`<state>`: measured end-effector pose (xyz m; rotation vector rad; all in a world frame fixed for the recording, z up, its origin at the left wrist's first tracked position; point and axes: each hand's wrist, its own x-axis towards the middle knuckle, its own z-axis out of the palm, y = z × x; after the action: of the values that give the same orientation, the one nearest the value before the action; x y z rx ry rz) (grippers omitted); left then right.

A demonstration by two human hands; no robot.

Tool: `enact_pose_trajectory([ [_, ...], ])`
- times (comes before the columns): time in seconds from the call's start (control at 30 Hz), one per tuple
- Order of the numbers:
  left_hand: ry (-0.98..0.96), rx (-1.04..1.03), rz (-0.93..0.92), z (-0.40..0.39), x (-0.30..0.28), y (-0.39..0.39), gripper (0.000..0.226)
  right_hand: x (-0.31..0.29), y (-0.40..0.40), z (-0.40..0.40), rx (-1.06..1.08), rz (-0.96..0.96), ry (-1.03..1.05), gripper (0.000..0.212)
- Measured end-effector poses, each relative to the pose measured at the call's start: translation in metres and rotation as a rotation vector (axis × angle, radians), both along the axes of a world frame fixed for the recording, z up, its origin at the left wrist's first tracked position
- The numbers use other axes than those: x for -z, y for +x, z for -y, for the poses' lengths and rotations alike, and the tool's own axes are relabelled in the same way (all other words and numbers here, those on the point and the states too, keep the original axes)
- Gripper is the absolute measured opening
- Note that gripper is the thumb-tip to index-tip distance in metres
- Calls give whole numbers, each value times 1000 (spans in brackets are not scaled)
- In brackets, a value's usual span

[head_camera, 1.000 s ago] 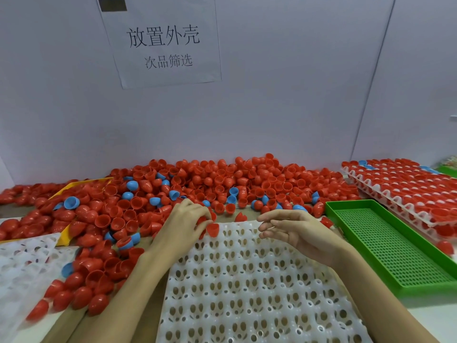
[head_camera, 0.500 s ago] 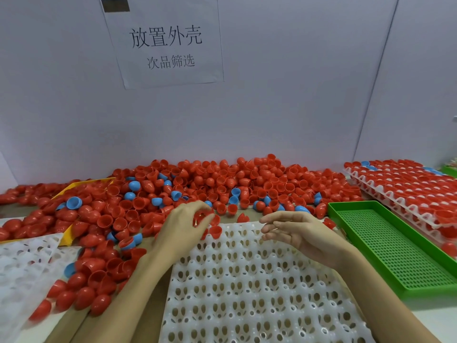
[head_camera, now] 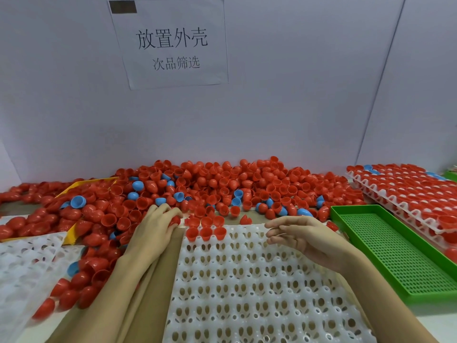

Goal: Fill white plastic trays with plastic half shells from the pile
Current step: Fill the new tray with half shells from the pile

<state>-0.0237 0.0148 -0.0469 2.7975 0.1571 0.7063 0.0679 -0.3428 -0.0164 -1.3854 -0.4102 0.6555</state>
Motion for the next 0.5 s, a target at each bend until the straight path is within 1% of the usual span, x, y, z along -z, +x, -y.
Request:
enact_pose_trajectory([
  [0.2,-38,-24,193,6,-13,-6,10,-5,-1,1,-2,-33,-25,28],
  [0.23,-68,-4,236,10,-15,-8,9,-6,-2,1,-3,-33,-26,28],
  [0.27,-140,19,290,16,-17,-9,7,-6,-2,1,-1,-34,-23,27],
  [0.3,-268,40,347,24,-20,-11,6,-6,-3,1,2,-32,-15,27],
  [0.33,-455,63,387,34,-24,-12,7,-7,-4,2,1,-23,-3,26],
  [0.37,-695,97,383,45,-28,-12,10,-8,-5,2,-2,-5,12,25],
  [0.43,-1191,227,275,70,-38,-14,24,-12,-9,0,-12,54,50,23],
  [0.47,-1376,298,217,80,-42,-14,30,-15,-11,-2,-22,99,65,24],
  [0.5,-1514,358,163,90,-45,-15,34,-18,-14,-3,-40,160,69,26],
])
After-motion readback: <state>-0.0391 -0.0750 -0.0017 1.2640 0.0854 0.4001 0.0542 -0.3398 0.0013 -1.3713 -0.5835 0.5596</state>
